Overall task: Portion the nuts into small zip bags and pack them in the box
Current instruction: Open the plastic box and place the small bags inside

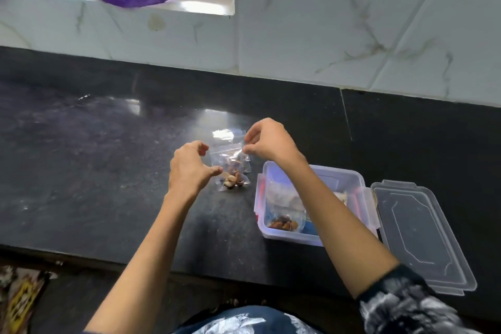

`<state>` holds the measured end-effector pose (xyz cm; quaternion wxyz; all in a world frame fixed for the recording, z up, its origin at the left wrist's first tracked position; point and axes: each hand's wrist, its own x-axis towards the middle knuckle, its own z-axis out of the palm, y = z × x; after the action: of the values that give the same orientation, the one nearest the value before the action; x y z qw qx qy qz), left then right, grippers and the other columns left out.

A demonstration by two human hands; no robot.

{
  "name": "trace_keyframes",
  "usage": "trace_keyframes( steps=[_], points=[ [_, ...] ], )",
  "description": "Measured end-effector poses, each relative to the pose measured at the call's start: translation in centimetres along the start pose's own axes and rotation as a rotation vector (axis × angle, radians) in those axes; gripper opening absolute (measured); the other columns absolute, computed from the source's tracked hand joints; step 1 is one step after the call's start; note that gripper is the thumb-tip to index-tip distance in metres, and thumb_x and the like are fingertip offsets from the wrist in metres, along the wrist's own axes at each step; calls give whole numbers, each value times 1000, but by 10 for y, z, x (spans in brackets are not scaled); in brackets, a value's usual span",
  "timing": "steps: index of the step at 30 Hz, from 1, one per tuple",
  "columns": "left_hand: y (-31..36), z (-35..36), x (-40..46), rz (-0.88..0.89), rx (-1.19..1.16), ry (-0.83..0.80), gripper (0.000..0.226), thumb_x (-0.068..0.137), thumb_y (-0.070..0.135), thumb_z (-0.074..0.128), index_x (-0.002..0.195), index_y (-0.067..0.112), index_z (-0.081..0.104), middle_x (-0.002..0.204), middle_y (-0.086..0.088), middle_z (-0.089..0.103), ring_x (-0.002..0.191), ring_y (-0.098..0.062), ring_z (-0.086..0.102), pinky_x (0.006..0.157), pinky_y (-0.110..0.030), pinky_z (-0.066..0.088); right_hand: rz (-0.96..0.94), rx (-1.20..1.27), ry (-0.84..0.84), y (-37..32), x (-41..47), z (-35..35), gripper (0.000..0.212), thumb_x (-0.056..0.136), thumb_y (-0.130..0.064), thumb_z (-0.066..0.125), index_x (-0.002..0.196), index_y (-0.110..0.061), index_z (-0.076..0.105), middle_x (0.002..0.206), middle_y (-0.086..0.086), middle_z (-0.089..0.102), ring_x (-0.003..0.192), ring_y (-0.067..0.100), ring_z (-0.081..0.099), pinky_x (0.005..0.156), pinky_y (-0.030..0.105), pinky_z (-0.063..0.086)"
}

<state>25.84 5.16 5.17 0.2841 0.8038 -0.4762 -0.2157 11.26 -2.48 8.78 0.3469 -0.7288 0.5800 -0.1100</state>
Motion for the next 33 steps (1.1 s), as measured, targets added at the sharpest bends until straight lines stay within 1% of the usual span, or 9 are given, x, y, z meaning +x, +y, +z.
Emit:
trace_keyframes(
  steps=[5, 11, 15, 17, 21, 24, 27, 30, 33],
  points=[
    [-18, 23, 19, -151, 16, -247, 57, 50, 41, 91, 82, 14, 53, 90, -7, 59, 84, -23, 57, 76, -35, 46, 144, -368, -143, -4, 32, 29, 40, 75, -30, 79, 107, -12, 61, 114, 8, 65, 108, 28, 60, 77, 33, 41],
    [-28, 39, 30, -195, -35, -265, 56, 50, 39, 92, 76, 5, 56, 73, -6, 61, 67, -21, 51, 60, -33, 38, 239, -430, -275, 3, 49, 42, 42, 74, -38, 79, 106, -17, 62, 112, 2, 66, 108, 23, 60, 77, 29, 37],
    [-29, 42, 36, -197, -61, -269, 49, 56, 32, 91, 86, 5, 63, 81, -6, 69, 82, -24, 64, 70, -33, 47, 255, -372, -353, 10, 54, 42, 23, 74, -31, 77, 69, -19, 60, 68, -5, 64, 68, 13, 59, 69, 26, 37],
    [-31, 44, 38, -204, -65, -227, 34, 67, 23, 84, 89, 10, 61, 84, -4, 68, 90, -26, 65, 75, -33, 48, 243, -334, -359, 13, 55, 41, 16, 77, -26, 73, 68, -17, 63, 60, -3, 61, 58, 12, 55, 67, 26, 39],
    [-30, 42, 40, -181, -99, -125, 13, 81, 15, 68, 94, 11, 68, 94, -8, 71, 90, -27, 66, 83, -36, 53, 193, -209, -367, 15, 55, 33, 19, 82, -28, 71, 89, -11, 75, 81, 2, 74, 81, 16, 69, 81, 33, 49],
    [-19, 32, 40, -91, -186, -112, 9, 89, 17, 62, 92, 10, 67, 87, -3, 68, 84, -19, 64, 75, -27, 47, 131, -71, -383, 13, 52, 19, 20, 85, -28, 70, 88, -9, 76, 79, -1, 73, 66, 6, 65, 62, 23, 45],
    [-12, 22, 40, -65, -403, -229, 16, 92, 23, 60, 94, 8, 64, 85, -6, 69, 77, -15, 62, 70, -24, 47, 91, 30, -386, 11, 52, 9, 18, 88, -27, 67, 83, -12, 75, 72, -5, 70, 50, 0, 56, 54, 18, 37],
    [-11, 18, 37, -102, -638, -389, 12, 93, 19, 58, 94, 6, 58, 80, -8, 69, 68, -9, 66, 65, -23, 55, 85, 122, -393, 13, 54, 7, 24, 89, -31, 64, 93, -10, 74, 79, -4, 71, 55, -1, 59, 60, 19, 42],
    [-13, 20, 35, -129, -728, -367, 7, 95, 11, 54, 90, 5, 55, 75, -9, 66, 57, -5, 64, 52, -20, 54, 130, 134, -243, 21, 61, 9, 36, 90, -40, 61, 103, -8, 71, 88, 3, 72, 71, 7, 67, 69, 24, 52]
  ],
)
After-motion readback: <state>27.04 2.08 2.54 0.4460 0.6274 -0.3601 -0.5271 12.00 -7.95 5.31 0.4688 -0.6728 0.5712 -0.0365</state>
